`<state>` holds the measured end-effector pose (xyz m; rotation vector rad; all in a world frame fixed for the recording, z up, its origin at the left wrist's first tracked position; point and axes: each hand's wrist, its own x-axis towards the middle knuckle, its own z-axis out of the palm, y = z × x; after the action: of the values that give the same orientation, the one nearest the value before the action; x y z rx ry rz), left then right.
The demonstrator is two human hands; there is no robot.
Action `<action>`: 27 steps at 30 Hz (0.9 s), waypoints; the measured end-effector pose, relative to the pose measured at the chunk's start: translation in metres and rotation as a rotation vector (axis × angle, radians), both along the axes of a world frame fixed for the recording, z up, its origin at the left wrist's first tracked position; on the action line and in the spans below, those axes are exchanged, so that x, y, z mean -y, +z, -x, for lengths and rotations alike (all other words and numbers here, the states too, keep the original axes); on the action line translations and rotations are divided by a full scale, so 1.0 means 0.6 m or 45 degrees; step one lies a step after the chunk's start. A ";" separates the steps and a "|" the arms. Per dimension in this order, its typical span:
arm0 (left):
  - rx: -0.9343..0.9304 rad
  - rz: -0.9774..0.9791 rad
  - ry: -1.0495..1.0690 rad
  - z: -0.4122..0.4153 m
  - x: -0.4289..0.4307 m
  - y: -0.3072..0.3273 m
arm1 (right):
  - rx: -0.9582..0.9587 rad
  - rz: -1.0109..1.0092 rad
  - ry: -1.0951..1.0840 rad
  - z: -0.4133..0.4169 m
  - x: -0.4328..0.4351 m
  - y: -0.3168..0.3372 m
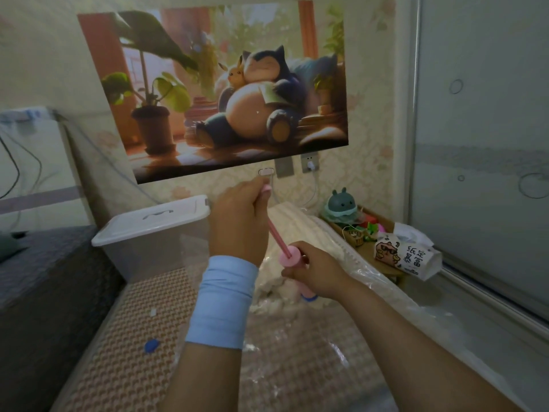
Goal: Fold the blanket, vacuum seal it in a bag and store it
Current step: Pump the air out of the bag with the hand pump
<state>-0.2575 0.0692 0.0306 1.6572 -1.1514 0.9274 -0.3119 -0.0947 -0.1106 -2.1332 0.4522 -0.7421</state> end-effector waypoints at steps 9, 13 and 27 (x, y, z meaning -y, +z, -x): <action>-0.507 -0.802 0.010 -0.026 0.053 -0.126 | -0.088 0.105 0.004 -0.007 -0.024 0.003; -0.102 -0.238 0.130 -0.006 0.020 -0.036 | -0.030 0.014 -0.020 -0.005 -0.006 0.002; 0.025 -0.484 0.183 -0.020 0.037 -0.095 | -0.031 0.039 -0.023 -0.007 -0.017 0.000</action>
<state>-0.2458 0.0468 -0.0262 2.0618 -1.2942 0.8507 -0.3075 -0.0848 -0.1104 -2.1713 0.4768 -0.7382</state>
